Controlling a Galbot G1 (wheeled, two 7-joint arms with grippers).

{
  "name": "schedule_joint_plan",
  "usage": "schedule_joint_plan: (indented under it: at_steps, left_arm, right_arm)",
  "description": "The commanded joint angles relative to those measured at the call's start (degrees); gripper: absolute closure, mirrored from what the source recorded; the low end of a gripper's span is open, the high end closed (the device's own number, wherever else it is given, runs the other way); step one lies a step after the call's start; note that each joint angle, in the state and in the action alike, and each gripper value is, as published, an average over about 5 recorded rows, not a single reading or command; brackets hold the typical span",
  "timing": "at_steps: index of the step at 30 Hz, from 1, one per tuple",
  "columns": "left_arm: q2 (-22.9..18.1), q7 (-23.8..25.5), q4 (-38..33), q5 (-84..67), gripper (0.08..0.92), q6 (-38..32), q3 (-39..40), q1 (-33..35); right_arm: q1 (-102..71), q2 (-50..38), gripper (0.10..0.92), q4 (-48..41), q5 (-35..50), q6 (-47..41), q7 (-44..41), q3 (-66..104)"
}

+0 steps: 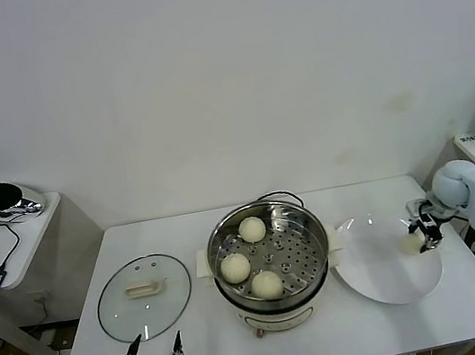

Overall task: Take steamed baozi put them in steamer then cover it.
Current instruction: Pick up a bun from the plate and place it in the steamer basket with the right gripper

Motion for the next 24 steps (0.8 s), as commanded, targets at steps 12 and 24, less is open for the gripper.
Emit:
schedule_joint_plan:
  at_steps: [12,24]
  left_arm:
    - [0.3,0.0,-1.5,0.0,0.177,-0.2,0.9,-2.6]
    - [1.2,-0.3,-4.0,0.0,0.177,-0.1,0.0,-2.6]
  right_arm:
    - [40.2,-6.6,0.465,28.6,34.7,-16.3,-3.3,-31.2]
    - [53.4,7.8,0.465,32.6,51.3,-27.8,0.8,-46.6]
